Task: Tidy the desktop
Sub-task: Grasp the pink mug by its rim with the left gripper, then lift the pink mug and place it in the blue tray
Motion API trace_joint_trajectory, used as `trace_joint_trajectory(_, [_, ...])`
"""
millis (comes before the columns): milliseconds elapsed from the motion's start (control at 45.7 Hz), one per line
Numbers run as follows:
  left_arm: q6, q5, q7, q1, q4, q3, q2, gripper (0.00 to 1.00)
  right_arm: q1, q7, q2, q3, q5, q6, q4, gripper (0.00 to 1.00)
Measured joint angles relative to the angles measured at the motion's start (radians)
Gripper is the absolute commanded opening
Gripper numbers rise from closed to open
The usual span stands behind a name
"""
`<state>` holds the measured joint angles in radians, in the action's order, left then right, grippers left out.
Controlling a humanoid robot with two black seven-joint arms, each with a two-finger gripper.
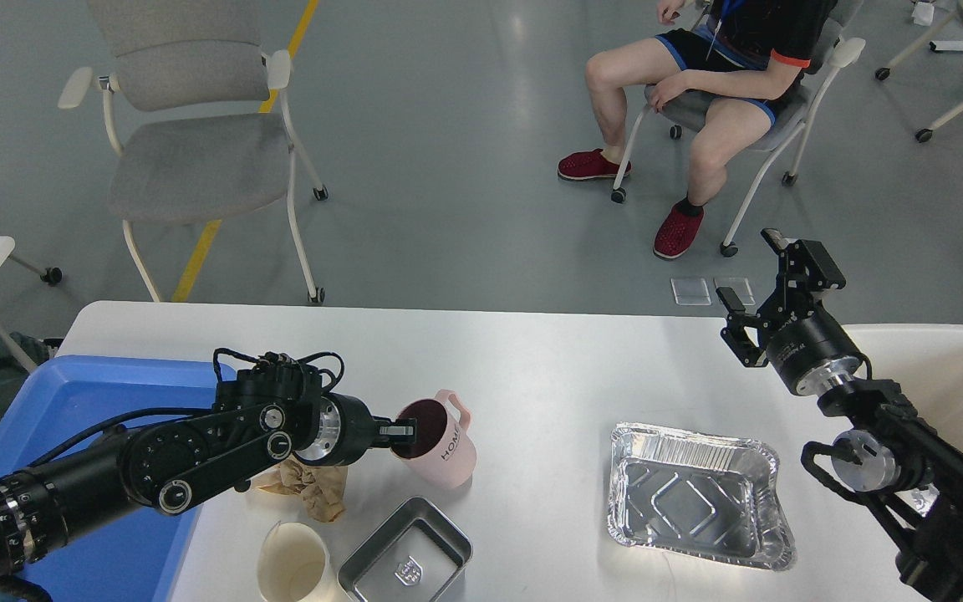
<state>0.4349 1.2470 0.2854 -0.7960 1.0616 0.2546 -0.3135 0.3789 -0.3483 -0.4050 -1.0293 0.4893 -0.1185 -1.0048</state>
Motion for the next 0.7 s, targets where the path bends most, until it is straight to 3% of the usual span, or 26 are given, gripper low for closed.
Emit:
trace_joint_trajectory(219, [0.049, -0.003, 0.005, -0.099, 0.123, 0.007, -0.157, 0.00, 0.000, 0.000, -0.003, -0.001, 0.000, 0.002, 0.001, 1.00])
trace_joint_trajectory(482, [0.161, -0.124, 0.020, -0.205, 0.534, 0.032, -0.657, 0.00, 0.000, 0.000, 0.000, 0.000, 0.000, 0.002, 0.002, 1.00])
trace_joint_trajectory(701, [0.307, -0.220, 0.005, -0.241, 0.598, 0.079, -0.950, 0.00, 0.001, 0.000, 0.008, 0.003, 0.000, 0.002, 0.002, 1.00])
